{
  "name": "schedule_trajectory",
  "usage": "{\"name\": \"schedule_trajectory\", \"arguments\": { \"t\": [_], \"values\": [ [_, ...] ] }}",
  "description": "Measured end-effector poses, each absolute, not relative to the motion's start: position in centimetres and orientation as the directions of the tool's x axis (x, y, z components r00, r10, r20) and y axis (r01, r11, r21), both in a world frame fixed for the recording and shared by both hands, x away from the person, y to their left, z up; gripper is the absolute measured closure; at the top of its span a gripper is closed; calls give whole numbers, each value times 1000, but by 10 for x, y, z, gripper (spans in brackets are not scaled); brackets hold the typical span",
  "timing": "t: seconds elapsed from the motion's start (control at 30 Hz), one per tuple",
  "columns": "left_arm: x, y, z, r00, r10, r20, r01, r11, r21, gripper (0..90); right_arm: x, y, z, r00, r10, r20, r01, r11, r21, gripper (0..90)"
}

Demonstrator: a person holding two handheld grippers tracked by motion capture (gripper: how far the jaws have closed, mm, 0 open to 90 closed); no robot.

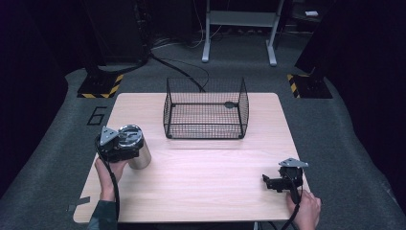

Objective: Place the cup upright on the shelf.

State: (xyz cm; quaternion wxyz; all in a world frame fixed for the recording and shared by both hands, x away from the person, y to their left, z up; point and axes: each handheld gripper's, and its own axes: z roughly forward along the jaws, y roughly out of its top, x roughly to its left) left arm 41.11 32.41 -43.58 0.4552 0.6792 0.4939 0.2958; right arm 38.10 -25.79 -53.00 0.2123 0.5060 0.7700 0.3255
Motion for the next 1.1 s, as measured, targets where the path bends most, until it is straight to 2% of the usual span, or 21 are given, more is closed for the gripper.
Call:
{"name": "schedule_trajectory", "arguments": {
  "t": [0.47,0.7,1.1],
  "values": [
    [415,317,-438,302,953,-26,393,-100,914,34,381,-258,-530,-401,916,-2,638,281,717,0],
    [417,319,-435,323,946,-28,416,-116,902,38,381,-258,-530,-399,917,1,640,277,717,0],
    [413,318,-428,359,933,-35,402,-121,908,39,381,-258,-530,-399,917,1,640,277,716,0]
  ]
}}
